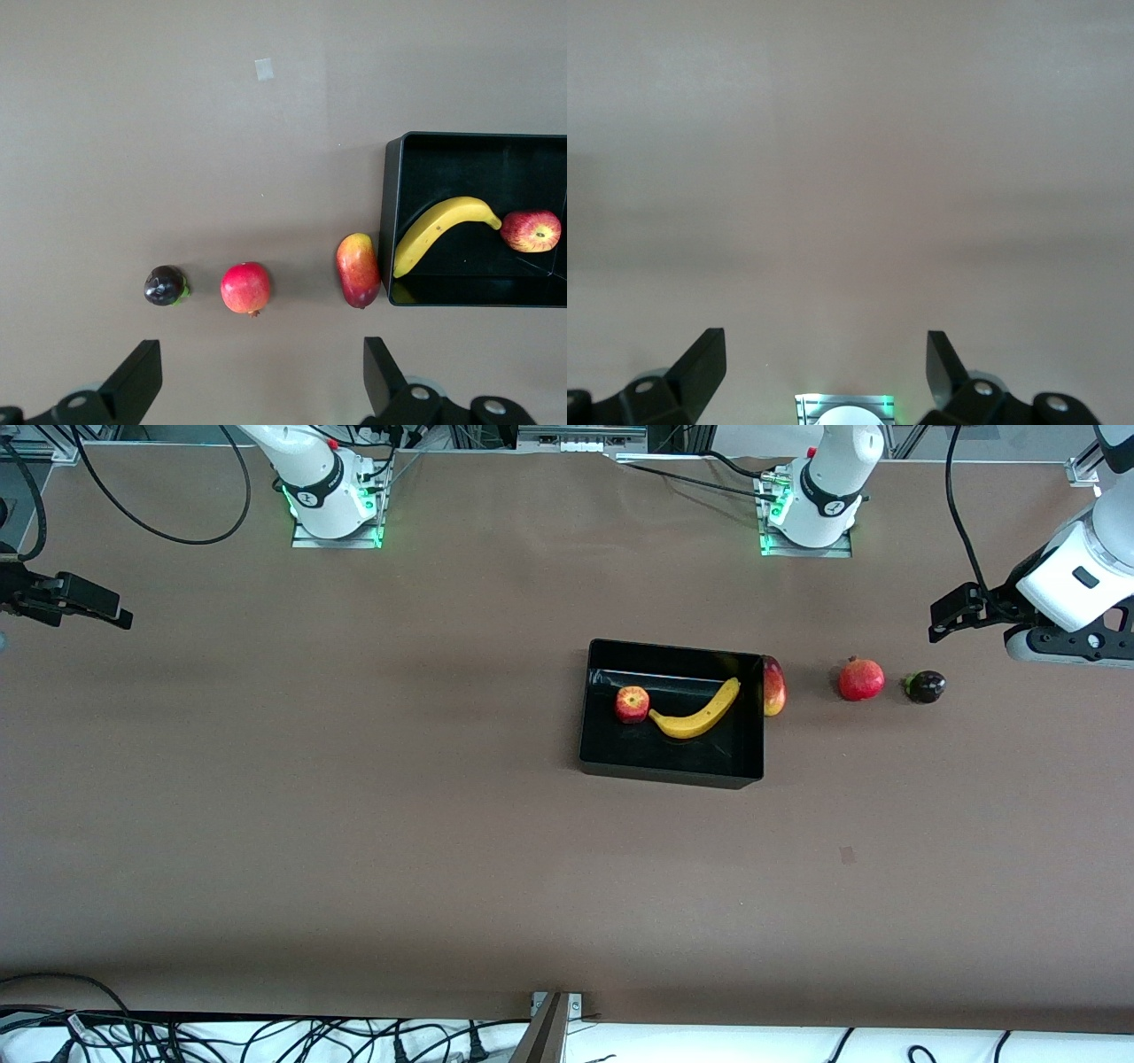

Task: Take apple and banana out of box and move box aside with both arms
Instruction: 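Move the left gripper toward the black tray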

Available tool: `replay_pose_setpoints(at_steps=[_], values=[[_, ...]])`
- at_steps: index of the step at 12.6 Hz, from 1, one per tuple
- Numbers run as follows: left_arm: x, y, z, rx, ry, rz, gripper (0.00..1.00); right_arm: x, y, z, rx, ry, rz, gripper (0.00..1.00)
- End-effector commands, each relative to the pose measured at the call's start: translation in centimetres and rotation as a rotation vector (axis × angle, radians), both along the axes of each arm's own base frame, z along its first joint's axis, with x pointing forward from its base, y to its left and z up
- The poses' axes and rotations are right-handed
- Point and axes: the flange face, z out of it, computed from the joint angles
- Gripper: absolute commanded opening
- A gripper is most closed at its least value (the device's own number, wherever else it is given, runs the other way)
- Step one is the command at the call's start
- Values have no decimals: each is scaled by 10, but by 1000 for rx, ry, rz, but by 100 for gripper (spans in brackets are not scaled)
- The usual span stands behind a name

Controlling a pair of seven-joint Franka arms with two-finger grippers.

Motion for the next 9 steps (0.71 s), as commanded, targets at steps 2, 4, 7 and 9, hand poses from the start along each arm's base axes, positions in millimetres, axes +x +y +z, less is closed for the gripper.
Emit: replay_pose_setpoints(at_steps=[2,4,7,9], values=[[-5,-1,8,-5,-39,3,100,1,1,5,18,0,2,100],[-3,0,8,-5,-36,4,100,1,1,5,18,-1,2,100],[-2,0,8,-5,-36,7,100,1,1,5,18,0,2,100],[0,0,6,-6,-33,6,100,1,1,5,18,-1,2,100]])
